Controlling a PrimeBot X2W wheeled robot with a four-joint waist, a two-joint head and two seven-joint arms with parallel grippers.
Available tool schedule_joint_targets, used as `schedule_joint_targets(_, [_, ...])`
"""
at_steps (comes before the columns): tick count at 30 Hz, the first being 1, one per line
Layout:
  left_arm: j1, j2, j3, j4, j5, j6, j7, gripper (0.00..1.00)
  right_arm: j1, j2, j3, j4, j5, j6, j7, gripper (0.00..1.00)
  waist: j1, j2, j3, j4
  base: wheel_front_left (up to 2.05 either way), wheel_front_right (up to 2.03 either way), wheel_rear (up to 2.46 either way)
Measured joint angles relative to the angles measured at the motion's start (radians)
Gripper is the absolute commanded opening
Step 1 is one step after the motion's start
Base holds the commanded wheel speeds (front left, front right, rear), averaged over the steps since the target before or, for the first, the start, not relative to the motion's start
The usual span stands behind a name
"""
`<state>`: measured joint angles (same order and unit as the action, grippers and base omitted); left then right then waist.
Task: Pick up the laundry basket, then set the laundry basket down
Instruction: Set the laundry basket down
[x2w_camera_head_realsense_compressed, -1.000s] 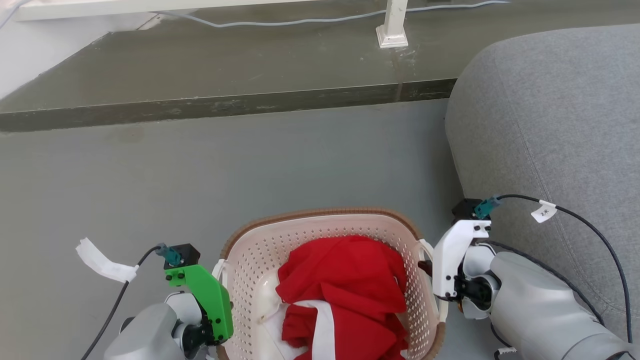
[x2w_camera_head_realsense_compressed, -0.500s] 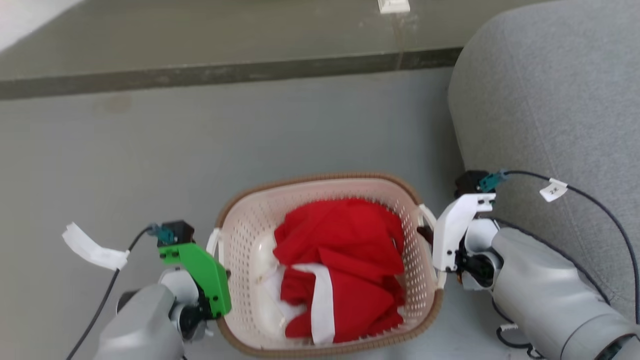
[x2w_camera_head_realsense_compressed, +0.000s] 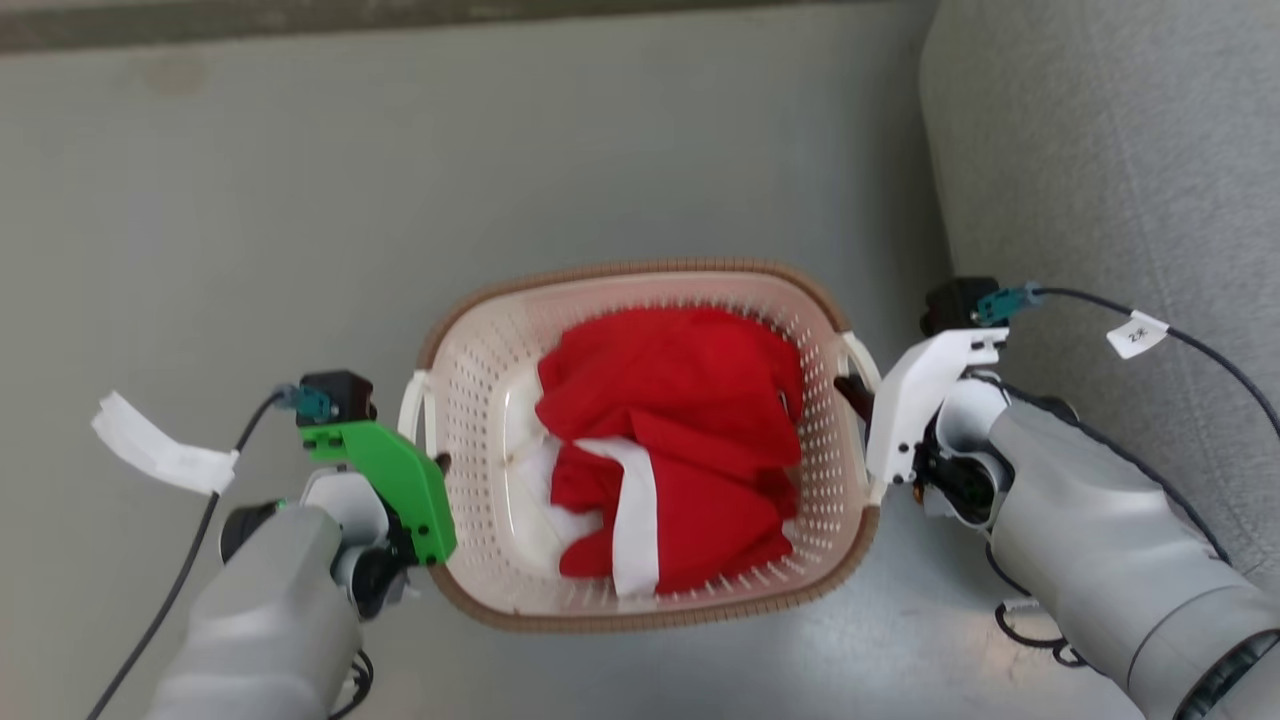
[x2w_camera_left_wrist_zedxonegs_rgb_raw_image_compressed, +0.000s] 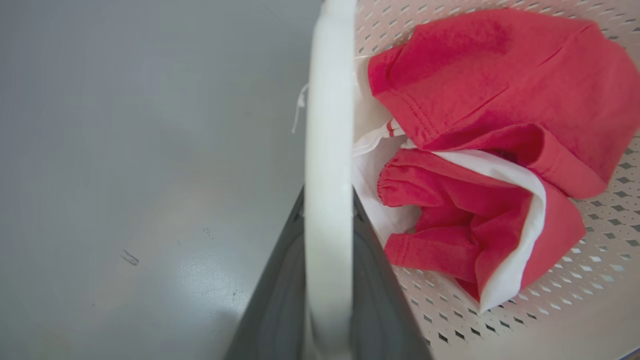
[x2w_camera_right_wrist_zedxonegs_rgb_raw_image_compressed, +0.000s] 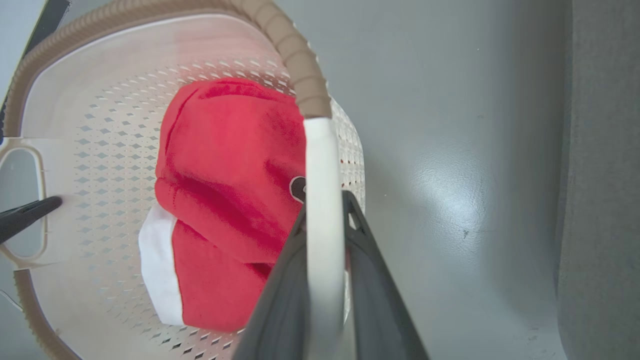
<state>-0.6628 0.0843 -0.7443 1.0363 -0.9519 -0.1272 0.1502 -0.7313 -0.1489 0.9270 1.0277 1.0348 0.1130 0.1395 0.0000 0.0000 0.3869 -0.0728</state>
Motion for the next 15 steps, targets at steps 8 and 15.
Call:
schedule_joint_targets(8, [-0.065,-0.001,0.002,0.019,0.035,0.0,-0.061,0.0,-0.046,-0.006,-0.002,-0.015,0.0,0.0,-0.052,0.0,0.0,0.0,0.106,-0.001,0.0,0.0,0.0])
schedule_joint_targets(15, [-0.11,-0.003,0.003,0.028,0.043,0.0,-0.105,0.0,-0.072,-0.01,-0.005,-0.021,0.002,0.0,-0.098,0.0,0.0,0.0,0.196,-0.002,0.0,0.0,0.0])
